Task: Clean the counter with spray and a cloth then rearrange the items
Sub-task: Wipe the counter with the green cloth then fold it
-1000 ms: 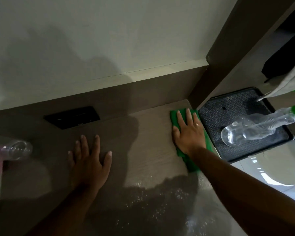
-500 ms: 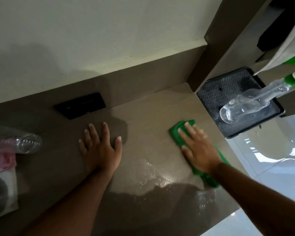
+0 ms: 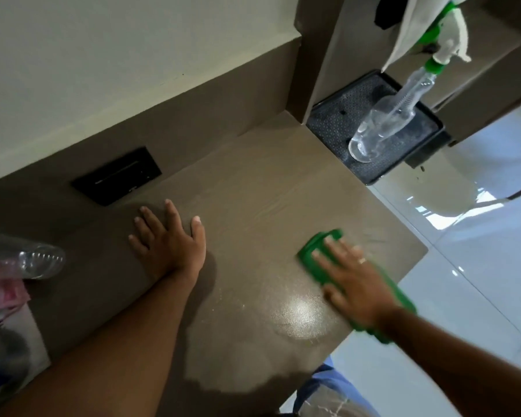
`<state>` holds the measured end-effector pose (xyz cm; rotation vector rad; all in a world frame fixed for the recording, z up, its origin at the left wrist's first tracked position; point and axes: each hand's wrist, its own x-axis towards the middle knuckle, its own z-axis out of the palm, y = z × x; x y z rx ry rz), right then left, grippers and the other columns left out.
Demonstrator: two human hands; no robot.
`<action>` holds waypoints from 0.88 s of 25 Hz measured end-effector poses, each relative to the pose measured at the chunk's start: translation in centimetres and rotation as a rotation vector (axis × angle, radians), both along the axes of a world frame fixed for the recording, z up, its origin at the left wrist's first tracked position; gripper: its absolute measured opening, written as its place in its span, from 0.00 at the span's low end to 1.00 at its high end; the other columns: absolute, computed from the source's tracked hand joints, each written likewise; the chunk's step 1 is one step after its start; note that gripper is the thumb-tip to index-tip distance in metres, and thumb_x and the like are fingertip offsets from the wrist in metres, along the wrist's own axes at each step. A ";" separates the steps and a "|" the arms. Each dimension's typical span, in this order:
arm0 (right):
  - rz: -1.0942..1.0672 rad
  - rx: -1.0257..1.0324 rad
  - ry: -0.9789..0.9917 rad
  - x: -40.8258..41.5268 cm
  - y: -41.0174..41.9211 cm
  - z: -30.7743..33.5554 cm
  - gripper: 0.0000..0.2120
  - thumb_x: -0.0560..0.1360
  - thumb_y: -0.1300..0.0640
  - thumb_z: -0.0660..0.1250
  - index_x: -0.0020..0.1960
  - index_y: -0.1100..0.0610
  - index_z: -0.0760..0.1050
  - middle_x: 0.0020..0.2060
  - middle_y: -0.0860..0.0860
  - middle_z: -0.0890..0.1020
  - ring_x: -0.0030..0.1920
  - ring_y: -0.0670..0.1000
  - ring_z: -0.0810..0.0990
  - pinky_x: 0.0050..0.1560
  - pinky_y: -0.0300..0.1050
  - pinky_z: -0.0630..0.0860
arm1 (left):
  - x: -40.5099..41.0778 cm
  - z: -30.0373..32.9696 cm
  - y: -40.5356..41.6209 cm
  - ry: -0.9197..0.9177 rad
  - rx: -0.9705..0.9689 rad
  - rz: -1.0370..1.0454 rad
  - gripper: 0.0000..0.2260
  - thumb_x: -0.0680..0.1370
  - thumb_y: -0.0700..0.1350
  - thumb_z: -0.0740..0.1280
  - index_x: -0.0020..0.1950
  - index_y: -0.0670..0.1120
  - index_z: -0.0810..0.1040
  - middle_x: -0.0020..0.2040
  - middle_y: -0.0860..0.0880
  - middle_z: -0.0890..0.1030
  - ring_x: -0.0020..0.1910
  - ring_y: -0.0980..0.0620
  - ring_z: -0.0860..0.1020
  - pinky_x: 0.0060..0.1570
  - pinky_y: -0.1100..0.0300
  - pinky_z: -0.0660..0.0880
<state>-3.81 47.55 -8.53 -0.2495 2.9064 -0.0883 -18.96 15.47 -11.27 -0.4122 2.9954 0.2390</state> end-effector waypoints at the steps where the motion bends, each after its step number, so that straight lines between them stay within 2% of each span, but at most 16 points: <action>1: -0.164 0.008 -0.005 -1.1 3.2 0.2 0.30 0.78 0.39 0.48 0.78 0.41 0.45 0.79 0.52 0.47 0.79 0.59 0.50 0.76 0.54 0.43 | 0.0 0.0 0.0 0.001 0.008 -0.004 0.32 0.78 0.65 0.50 0.80 0.52 0.53 0.79 0.37 0.53 0.78 0.38 0.51 0.74 0.37 0.47; 3: -0.431 -0.006 0.029 -3.8 5.8 0.2 0.29 0.79 0.39 0.44 0.79 0.42 0.46 0.79 0.54 0.48 0.78 0.59 0.49 0.77 0.56 0.47 | 0.1 -0.3 0.2 0.006 0.009 0.004 0.32 0.78 0.64 0.50 0.79 0.52 0.53 0.79 0.36 0.53 0.78 0.37 0.51 0.74 0.37 0.47; 5: -0.571 0.005 0.062 -5.4 2.8 -0.4 0.28 0.80 0.42 0.46 0.79 0.44 0.48 0.79 0.56 0.50 0.78 0.60 0.48 0.77 0.57 0.47 | 0.0 -0.3 0.2 0.004 0.008 0.013 0.32 0.77 0.65 0.50 0.79 0.53 0.54 0.79 0.36 0.53 0.78 0.37 0.51 0.74 0.37 0.47; 7: -0.455 0.001 0.062 -4.1 -2.6 -0.6 0.29 0.79 0.43 0.49 0.79 0.47 0.50 0.79 0.57 0.51 0.78 0.61 0.47 0.77 0.56 0.45 | -0.1 -0.6 0.1 0.012 0.025 0.012 0.32 0.77 0.65 0.49 0.79 0.53 0.54 0.79 0.36 0.52 0.78 0.37 0.51 0.73 0.36 0.47; 9: -0.194 -0.037 0.009 -0.5 -6.3 -0.5 0.30 0.78 0.41 0.52 0.79 0.45 0.51 0.79 0.55 0.52 0.78 0.60 0.48 0.77 0.57 0.47 | 0.1 -0.8 -0.1 0.029 0.030 -0.002 0.33 0.77 0.65 0.49 0.79 0.53 0.54 0.79 0.37 0.52 0.78 0.37 0.50 0.73 0.36 0.46; 11: 0.010 -0.079 -0.013 2.0 -4.8 0.0 0.30 0.78 0.38 0.53 0.78 0.43 0.53 0.79 0.52 0.52 0.78 0.56 0.49 0.77 0.55 0.47 | 0.1 -0.9 -0.2 0.046 0.047 -0.017 0.33 0.77 0.65 0.50 0.79 0.52 0.54 0.79 0.36 0.52 0.78 0.37 0.50 0.73 0.35 0.46; 12: 0.042 -0.089 -0.003 2.4 -2.6 -0.1 0.30 0.78 0.37 0.53 0.78 0.42 0.53 0.79 0.50 0.52 0.78 0.55 0.49 0.77 0.55 0.47 | 0.1 -0.9 -0.3 0.058 0.053 -0.016 0.32 0.77 0.65 0.51 0.79 0.52 0.55 0.79 0.36 0.52 0.78 0.36 0.50 0.73 0.35 0.46; 13: -0.020 -0.080 0.009 2.5 -0.1 -0.4 0.29 0.78 0.37 0.53 0.78 0.42 0.53 0.79 0.49 0.52 0.78 0.54 0.50 0.77 0.57 0.49 | 0.1 -0.9 -0.2 0.072 0.055 -0.016 0.32 0.78 0.64 0.51 0.79 0.51 0.56 0.79 0.35 0.52 0.78 0.36 0.51 0.73 0.34 0.47; 15: -0.326 -0.086 0.089 1.5 5.1 -1.1 0.29 0.77 0.38 0.52 0.77 0.42 0.56 0.78 0.50 0.54 0.78 0.56 0.53 0.75 0.62 0.56 | 0.1 -0.9 -0.2 0.095 0.050 -0.008 0.32 0.78 0.64 0.52 0.78 0.51 0.56 0.78 0.35 0.53 0.77 0.35 0.52 0.73 0.34 0.47; 17: -0.575 -0.110 0.148 0.2 8.5 -1.3 0.28 0.77 0.39 0.51 0.76 0.43 0.60 0.78 0.51 0.57 0.77 0.57 0.55 0.73 0.62 0.59 | 0.1 -0.9 -0.1 0.112 0.036 -0.002 0.32 0.77 0.63 0.53 0.78 0.50 0.57 0.78 0.35 0.54 0.77 0.35 0.52 0.72 0.33 0.48; 20: -0.747 -0.170 0.191 -0.5 7.4 -1.7 0.27 0.78 0.43 0.52 0.76 0.45 0.60 0.78 0.52 0.58 0.78 0.58 0.54 0.75 0.58 0.54 | 0.1 -0.8 -0.2 0.110 0.058 0.008 0.32 0.77 0.63 0.53 0.78 0.50 0.57 0.78 0.35 0.54 0.77 0.35 0.52 0.72 0.33 0.47; 22: -0.775 -0.227 0.203 1.1 4.3 -1.9 0.27 0.78 0.43 0.50 0.77 0.47 0.59 0.78 0.53 0.57 0.78 0.58 0.52 0.75 0.55 0.49 | 0.2 -0.6 -0.1 0.106 0.065 0.011 0.32 0.77 0.63 0.54 0.78 0.50 0.57 0.78 0.35 0.53 0.77 0.35 0.51 0.73 0.34 0.47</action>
